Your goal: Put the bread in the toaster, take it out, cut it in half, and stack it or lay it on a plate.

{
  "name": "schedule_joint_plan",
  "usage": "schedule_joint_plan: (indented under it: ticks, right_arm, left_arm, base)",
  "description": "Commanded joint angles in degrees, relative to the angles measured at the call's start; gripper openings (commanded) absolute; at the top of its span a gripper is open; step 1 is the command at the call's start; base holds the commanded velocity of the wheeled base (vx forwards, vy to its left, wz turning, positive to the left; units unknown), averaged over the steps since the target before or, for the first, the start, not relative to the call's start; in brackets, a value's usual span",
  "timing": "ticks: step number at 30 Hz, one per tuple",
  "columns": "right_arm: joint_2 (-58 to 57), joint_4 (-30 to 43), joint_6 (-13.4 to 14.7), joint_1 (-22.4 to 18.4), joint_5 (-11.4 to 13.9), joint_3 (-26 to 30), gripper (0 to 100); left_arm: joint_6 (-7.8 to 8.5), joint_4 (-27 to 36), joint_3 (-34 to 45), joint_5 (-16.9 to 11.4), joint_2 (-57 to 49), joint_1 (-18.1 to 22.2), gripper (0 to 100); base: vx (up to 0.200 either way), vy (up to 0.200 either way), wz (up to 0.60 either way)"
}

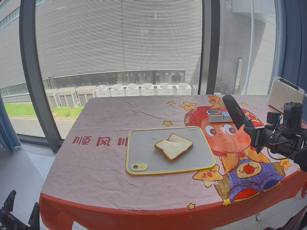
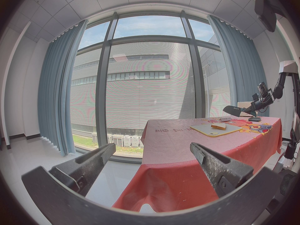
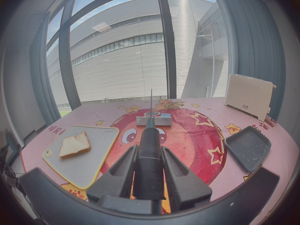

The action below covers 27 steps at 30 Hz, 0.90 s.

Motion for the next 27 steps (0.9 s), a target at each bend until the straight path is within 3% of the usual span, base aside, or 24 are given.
schedule_joint_plan:
  ticks: [1,9,27]
  right_arm:
    - [-3.8,0.0,0.0,1.4,0.0,0.2,0]
    - [-7.7,0.7,0.0,5.9,-0.4,1.0,0]
    - [-10.4,0.7,-0.6,9.6,-0.5,2.5,0]
  left_arm:
    - [-0.01,0.0,0.9,0.0,0.0,0.0,100]
    - [-0.01,0.0,0.9,0.0,0.0,0.0,100]
    - [-0.01,0.0,0.9,0.0,0.0,0.0,100]
  base:
    - [0.000,0.000,0.00]
    - [0.000,0.000,0.00]
    - [0.000,0.000,0.00]
